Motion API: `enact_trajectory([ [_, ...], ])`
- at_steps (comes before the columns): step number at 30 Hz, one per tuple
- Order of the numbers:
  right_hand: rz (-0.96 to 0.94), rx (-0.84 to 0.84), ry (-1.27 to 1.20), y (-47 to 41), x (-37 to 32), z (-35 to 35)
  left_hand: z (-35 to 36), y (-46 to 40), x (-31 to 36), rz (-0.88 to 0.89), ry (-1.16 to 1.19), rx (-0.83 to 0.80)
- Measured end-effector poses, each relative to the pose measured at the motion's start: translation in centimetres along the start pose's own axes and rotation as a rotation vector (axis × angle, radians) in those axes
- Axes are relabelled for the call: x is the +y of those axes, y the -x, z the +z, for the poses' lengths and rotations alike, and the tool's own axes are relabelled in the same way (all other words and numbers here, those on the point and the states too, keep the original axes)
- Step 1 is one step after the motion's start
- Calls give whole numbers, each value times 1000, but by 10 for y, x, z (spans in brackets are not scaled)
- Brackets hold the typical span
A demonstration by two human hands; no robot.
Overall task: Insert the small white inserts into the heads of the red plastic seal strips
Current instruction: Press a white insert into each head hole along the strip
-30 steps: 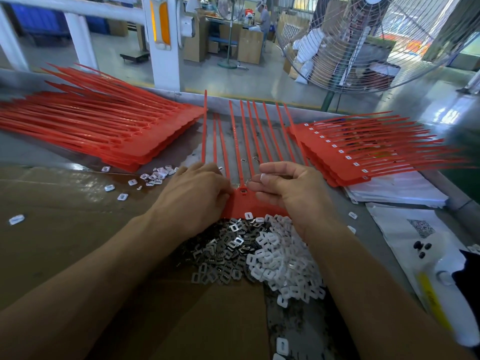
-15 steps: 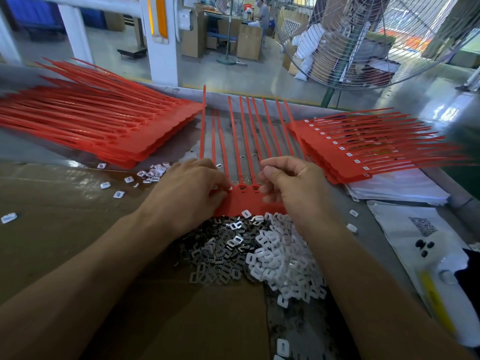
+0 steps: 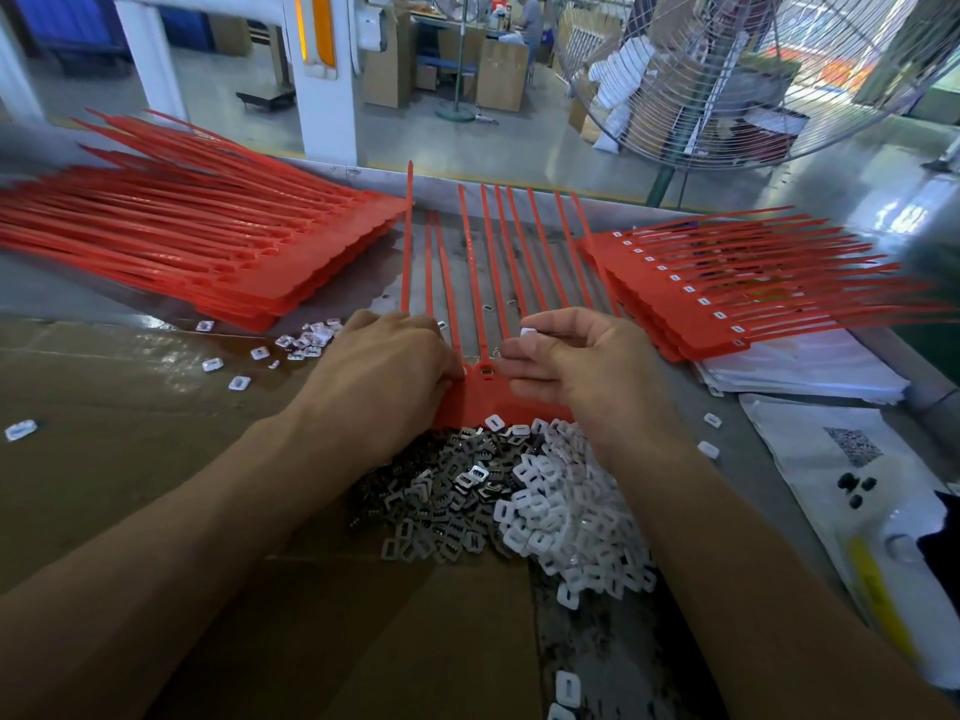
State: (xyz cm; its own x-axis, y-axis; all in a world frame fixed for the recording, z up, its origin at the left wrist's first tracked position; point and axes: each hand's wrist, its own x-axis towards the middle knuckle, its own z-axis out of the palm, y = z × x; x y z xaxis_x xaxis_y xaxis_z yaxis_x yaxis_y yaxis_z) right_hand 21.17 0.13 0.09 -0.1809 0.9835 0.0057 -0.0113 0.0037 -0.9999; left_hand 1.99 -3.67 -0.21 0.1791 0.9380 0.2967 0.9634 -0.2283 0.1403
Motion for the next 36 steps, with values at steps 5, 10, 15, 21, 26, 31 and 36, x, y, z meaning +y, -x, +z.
enact_trajectory([
  [5,-84,37,110,0,1,-1,-1,1,-1,-11,48,6],
  [10,-123,68,256,-4,6,-6,0,3,-5,-26,122,-3],
  [15,-137,62,316,-7,9,-3,2,2,-10,-14,162,-16],
  [21,-134,62,395,-8,7,-1,1,2,-11,26,156,-54],
  [26,-167,62,555,-17,10,5,1,3,-11,28,168,-48],
  [31,-168,40,681,-20,11,9,3,3,-11,14,159,-38],
  [36,-151,20,735,-21,11,13,3,3,-10,4,162,-43],
])
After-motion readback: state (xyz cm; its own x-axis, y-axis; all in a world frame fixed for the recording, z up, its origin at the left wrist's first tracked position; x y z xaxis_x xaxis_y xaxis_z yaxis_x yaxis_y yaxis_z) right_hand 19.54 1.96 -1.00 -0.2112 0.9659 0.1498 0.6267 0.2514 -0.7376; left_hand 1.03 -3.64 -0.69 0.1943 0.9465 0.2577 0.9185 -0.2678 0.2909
